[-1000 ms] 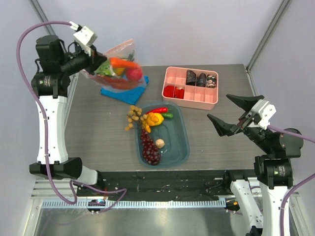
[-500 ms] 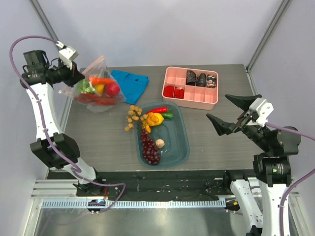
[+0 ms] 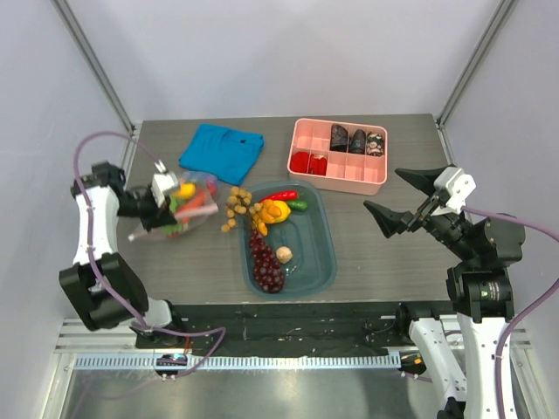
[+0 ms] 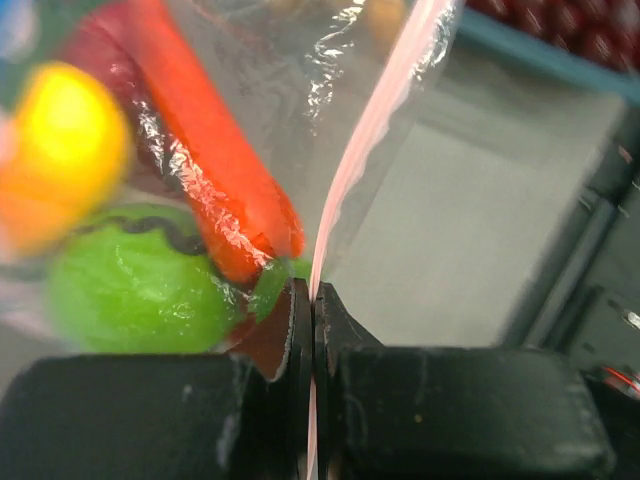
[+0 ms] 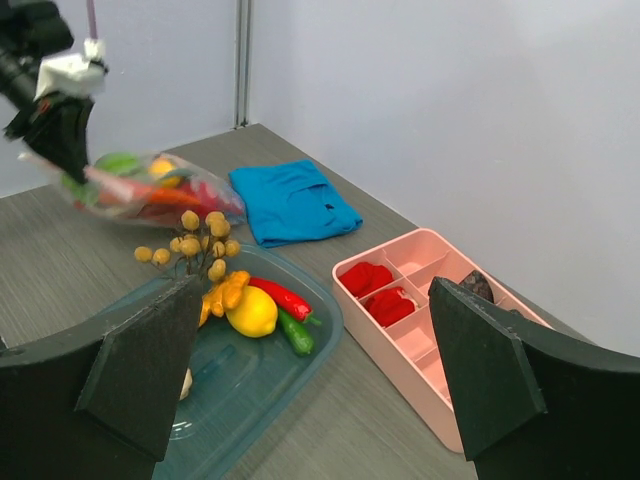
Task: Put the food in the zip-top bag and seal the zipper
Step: Place the zipper food storage bag at the center of the board, then reset both arms
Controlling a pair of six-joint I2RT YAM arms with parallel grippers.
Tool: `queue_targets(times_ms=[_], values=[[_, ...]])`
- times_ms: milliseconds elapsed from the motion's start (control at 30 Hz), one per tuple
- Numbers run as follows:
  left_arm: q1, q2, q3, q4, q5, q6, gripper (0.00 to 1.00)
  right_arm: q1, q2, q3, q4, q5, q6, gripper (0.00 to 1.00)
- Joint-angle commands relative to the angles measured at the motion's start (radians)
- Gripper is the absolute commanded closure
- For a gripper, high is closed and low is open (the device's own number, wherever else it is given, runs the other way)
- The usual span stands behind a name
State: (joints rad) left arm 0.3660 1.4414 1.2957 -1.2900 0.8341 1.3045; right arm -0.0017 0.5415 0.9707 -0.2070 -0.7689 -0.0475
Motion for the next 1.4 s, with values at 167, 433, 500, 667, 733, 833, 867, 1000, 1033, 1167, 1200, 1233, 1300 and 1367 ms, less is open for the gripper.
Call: queue_targets(times_ms=[167, 433, 500, 667, 733, 833, 867, 1000, 1033, 1167, 1200, 1233, 1300, 1367], values=[[-0.004, -0.191, -0.317, -0.184, -0.181, 0.331, 0.83, 0.0, -0.012, -0.001, -0.029, -0.009, -0.04, 0.0], [-0.035, -0.283, -0.069, -0.368, -0.009, 0.155, 0.0, 0.0, -0.026, -0.041, -0.088, 0.043, -0.005, 0.0], [-0.056, -0.283, 0.029, -0.333, 0.046, -0.067, 0.0, -0.001, -0.025, -0.055, -0.1, 0.068, 0.018, 0.0], [-0.171, -0.178, 0.367, 0.022, -0.09, -0.819, 0.0, 0.0, 0.033, -0.078, -0.141, 0.14, 0.074, 0.0], [-0.219, -0.078, 0.521, 0.037, -0.264, -0.982, 0.0, 0.0, 0.072, -0.078, -0.155, 0.184, 0.087, 0.0], [-0.24, 0.049, 0.652, 0.067, -0.407, -1.145, 0.0, 0.0, 0.175, -0.081, -0.18, 0.262, 0.066, 0.0], [-0.242, 0.077, 0.675, 0.069, -0.438, -1.175, 0.0, 0.0, 0.211, -0.067, -0.195, 0.298, 0.063, 0.0], [-0.243, 0.117, 0.637, 0.171, -0.54, -1.35, 0.0, 0.0, 0.365, 0.002, -0.249, 0.391, 0.054, 0.0], [-0.242, 0.113, 0.589, 0.201, -0.524, -1.349, 0.0, 0.0, 0.415, 0.014, -0.256, 0.425, 0.052, 0.0], [-0.243, 0.045, 0.407, 0.276, -0.506, -1.344, 0.0, -0.001, 0.492, 0.023, -0.269, 0.477, 0.052, 0.0], [-0.243, 0.031, 0.339, 0.282, -0.507, -1.338, 0.0, -0.001, 0.5, 0.02, -0.267, 0.477, 0.052, 0.0], [-0.243, 0.018, 0.305, 0.291, -0.512, -1.32, 0.0, -0.001, 0.508, 0.016, -0.266, 0.48, 0.054, 0.0], [-0.245, -0.033, 0.199, 0.308, -0.518, -1.309, 0.0, -0.003, 0.511, -0.001, -0.259, 0.482, 0.058, 0.0], [-0.249, -0.068, 0.137, 0.33, -0.529, -1.274, 0.0, -0.003, 0.521, -0.013, -0.256, 0.493, 0.064, 0.0]])
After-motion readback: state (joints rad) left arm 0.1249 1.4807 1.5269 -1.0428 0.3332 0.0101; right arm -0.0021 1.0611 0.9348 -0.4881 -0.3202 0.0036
